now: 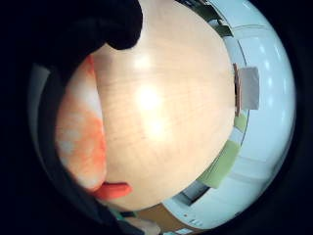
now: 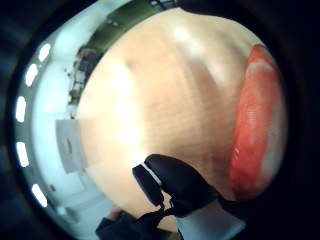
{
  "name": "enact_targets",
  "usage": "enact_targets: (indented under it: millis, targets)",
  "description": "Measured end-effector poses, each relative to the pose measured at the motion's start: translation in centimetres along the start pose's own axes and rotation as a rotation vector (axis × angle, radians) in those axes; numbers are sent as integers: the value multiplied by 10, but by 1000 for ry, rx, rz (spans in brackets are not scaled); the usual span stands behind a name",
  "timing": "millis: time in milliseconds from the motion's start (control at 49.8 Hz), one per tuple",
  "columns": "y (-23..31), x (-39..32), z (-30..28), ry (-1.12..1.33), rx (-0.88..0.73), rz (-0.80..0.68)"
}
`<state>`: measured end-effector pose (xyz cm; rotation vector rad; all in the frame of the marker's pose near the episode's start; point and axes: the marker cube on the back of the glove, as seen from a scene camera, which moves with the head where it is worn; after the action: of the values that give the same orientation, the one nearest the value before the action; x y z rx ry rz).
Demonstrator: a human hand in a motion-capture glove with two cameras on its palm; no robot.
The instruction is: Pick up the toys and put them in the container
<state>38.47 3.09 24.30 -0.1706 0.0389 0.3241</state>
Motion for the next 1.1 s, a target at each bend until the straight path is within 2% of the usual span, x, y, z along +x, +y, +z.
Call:
enact_targets:
  millis: [141, 482, 642, 723, 863, 1104]
  targets:
    - [5, -2, 1, 17, 9, 26]
    - [13, -7, -10, 59, 230, -26]
    - [22, -15, -17, 45, 150, 35]
    - [22, -21, -24, 104, 91, 20]
    - [15, -41, -62, 96, 127, -8]
    - [15, -92, -145, 45, 203, 29]
